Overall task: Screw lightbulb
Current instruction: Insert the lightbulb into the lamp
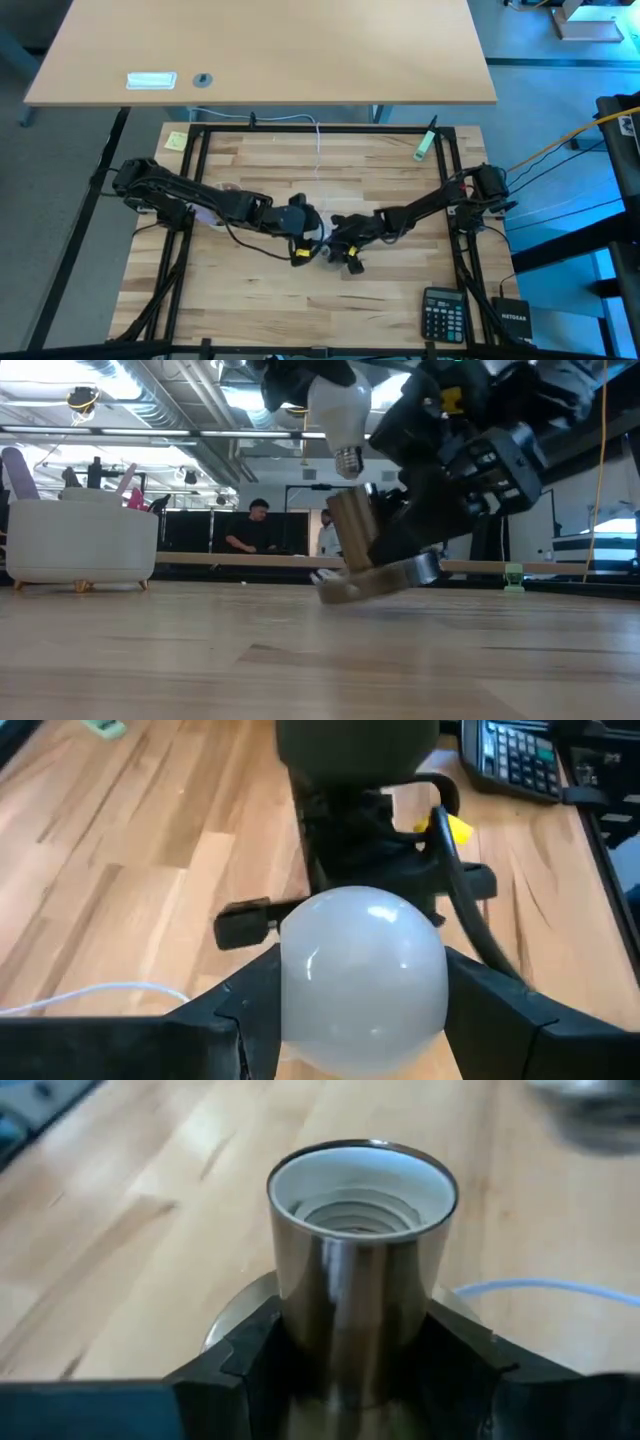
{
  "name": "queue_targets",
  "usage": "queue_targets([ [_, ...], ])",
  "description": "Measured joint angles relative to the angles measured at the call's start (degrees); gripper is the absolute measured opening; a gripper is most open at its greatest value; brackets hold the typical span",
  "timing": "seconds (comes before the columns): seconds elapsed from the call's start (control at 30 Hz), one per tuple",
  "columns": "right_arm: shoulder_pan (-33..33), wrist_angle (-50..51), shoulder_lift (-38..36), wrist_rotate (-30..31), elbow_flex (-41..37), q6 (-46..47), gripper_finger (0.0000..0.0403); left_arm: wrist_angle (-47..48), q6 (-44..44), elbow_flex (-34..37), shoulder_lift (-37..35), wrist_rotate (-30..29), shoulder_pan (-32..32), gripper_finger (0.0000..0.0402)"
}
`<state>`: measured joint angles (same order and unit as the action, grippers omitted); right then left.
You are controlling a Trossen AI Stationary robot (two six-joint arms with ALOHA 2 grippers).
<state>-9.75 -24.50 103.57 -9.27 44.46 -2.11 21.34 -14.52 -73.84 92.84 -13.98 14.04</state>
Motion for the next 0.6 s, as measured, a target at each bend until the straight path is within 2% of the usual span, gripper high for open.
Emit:
queue_targets([
  [0.2, 0.1, -16.4, 1.0, 9.9, -8.8, 0.5, 0.0181, -0.2, -1.0, 1.7, 0.0, -0.2, 0.6, 0.0210],
  [0.33, 0.1, -25.4, 3.0, 12.0, -12.0, 2.2, 0.0181, -1.5, -2.8, 3.8, 0.0, -1.1, 1.4, 0.0210],
  [0.43, 0.1, -27.5, 5.0, 12.3, -12.1, 3.6, 0.0193, -4.3, -3.1, 4.5, 0.0, -1.2, 2.0, 0.0210],
  [0.6, 0.1, -25.2, 6.8, 12.7, -9.8, 4.8, 0.0250, -4.5, -3.7, 5.0, 0.0, -1.1, 2.5, 0.0210],
])
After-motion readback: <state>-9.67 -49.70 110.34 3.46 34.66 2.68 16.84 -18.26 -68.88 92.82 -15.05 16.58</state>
